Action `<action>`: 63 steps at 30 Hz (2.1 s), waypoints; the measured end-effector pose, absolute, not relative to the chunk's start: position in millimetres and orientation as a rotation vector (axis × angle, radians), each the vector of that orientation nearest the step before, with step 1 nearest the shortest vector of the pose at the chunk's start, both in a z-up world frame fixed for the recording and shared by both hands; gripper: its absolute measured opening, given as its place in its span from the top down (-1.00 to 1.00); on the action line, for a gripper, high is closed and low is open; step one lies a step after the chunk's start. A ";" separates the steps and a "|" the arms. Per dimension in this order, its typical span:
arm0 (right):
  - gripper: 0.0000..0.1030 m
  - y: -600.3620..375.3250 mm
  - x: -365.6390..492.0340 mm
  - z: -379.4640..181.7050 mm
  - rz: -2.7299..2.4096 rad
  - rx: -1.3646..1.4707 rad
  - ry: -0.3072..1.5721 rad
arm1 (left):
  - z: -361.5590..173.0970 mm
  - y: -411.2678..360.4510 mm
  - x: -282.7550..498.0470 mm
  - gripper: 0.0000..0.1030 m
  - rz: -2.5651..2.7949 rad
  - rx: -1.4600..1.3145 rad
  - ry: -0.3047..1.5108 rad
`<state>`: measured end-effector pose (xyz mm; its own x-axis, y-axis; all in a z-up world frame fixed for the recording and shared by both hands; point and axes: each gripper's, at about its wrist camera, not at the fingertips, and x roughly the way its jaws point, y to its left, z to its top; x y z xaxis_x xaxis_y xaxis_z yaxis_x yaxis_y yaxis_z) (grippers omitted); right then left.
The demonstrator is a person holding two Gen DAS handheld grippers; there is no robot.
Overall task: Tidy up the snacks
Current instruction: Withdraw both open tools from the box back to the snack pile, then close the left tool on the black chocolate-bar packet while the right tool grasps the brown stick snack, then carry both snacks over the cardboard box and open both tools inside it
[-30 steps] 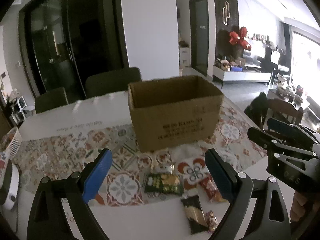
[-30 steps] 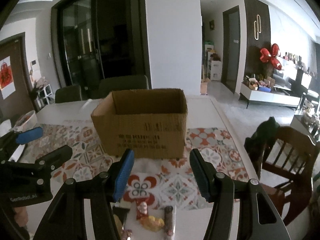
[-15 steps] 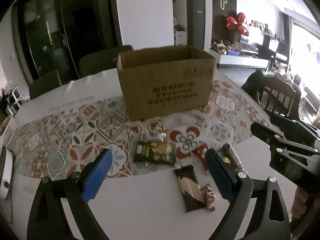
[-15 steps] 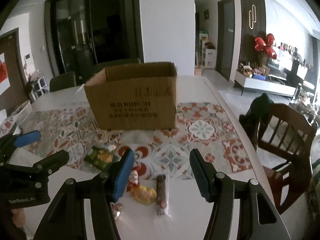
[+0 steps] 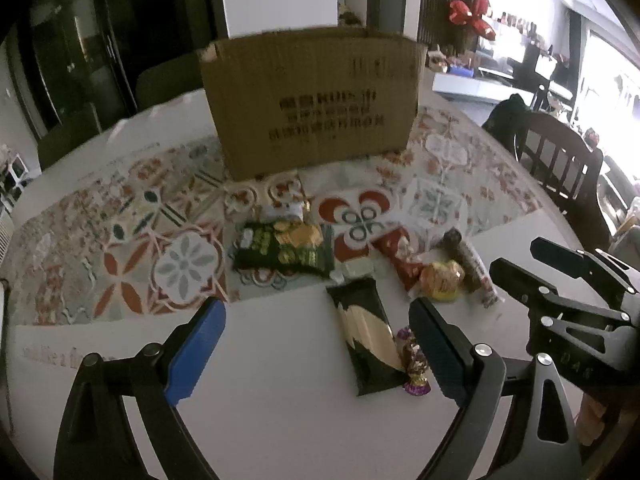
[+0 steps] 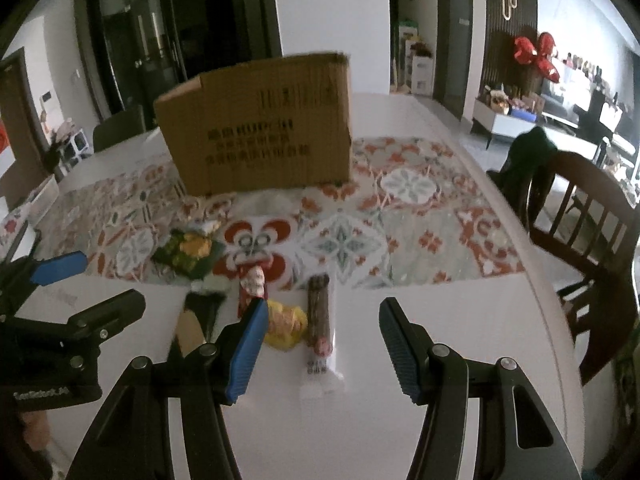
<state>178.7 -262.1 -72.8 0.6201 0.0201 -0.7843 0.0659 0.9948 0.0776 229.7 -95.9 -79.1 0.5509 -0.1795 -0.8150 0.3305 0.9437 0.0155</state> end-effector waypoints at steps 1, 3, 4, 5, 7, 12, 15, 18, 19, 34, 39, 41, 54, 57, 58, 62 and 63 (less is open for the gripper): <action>-0.14 -261.6 178.4 -75.8 -0.025 0.104 0.911 | -84.2 -96.5 231.1 -0.81 -0.308 0.167 0.958; -0.14 -260.7 178.2 -81.4 -0.024 0.107 0.926 | -91.7 -97.2 233.6 -0.75 -0.313 0.153 0.984; -0.14 -260.5 178.1 -84.3 -0.025 0.108 0.934 | -95.5 -97.6 234.9 -0.75 -0.312 0.149 0.994; -0.14 -260.5 178.1 -87.0 -0.025 0.108 0.940 | -98.7 -98.7 235.6 -0.73 -0.309 0.150 1.001; -0.14 -260.0 178.4 -92.4 -0.025 0.107 0.955 | -105.0 -100.3 236.9 -0.70 -0.306 0.147 1.017; -0.14 -259.9 180.2 -100.7 -0.017 0.107 0.979 | -118.9 -105.5 241.9 -0.61 -0.327 0.117 1.072; -0.14 -259.7 181.3 -104.8 -0.015 0.110 0.992 | -124.3 -108.5 245.5 -0.59 -0.329 0.112 1.086; -0.13 -259.4 182.3 -108.8 -0.019 0.108 1.001 | -127.6 -111.6 249.0 -0.55 -0.320 0.115 1.089; -0.13 -259.5 182.8 -109.5 -0.020 0.106 1.003 | -128.4 -112.1 249.8 -0.54 -0.319 0.116 1.091; 0.15 -260.4 193.9 -121.4 -0.030 0.068 1.006 | -139.1 -121.4 257.0 -0.35 -0.300 0.130 1.105; 0.53 -259.6 196.9 -121.0 -0.029 0.060 0.991 | -138.4 -122.7 254.5 0.15 -0.290 0.157 1.076; 0.58 -260.5 196.0 -121.1 -0.029 0.068 0.987 | -137.2 -122.1 253.9 0.35 -0.294 0.156 1.068; 0.61 -263.0 182.0 -98.2 -0.036 0.118 0.920 | -114.4 -122.1 244.7 0.37 -0.340 0.152 0.994; 0.61 -261.0 180.1 -87.8 -0.025 0.124 0.894 | -104.5 -119.9 243.0 0.37 -0.352 0.134 0.976; 0.61 -260.6 179.9 -84.8 -0.021 0.126 0.888 | -100.7 -119.2 241.8 0.37 -0.356 0.132 0.967; 0.61 -256.9 178.4 -70.1 -0.005 0.133 0.854 | -86.1 -115.9 238.2 0.37 -0.371 0.120 0.932; 0.61 -255.8 178.5 -66.2 -0.001 0.134 0.845 | -82.4 -114.6 237.8 0.37 -0.371 0.118 0.922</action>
<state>178.5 -255.8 -66.2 0.6645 0.0526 -0.7454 0.0535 0.9916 0.1177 237.8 -114.6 -82.4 0.5459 -0.2621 -0.7958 0.3624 0.9302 -0.0578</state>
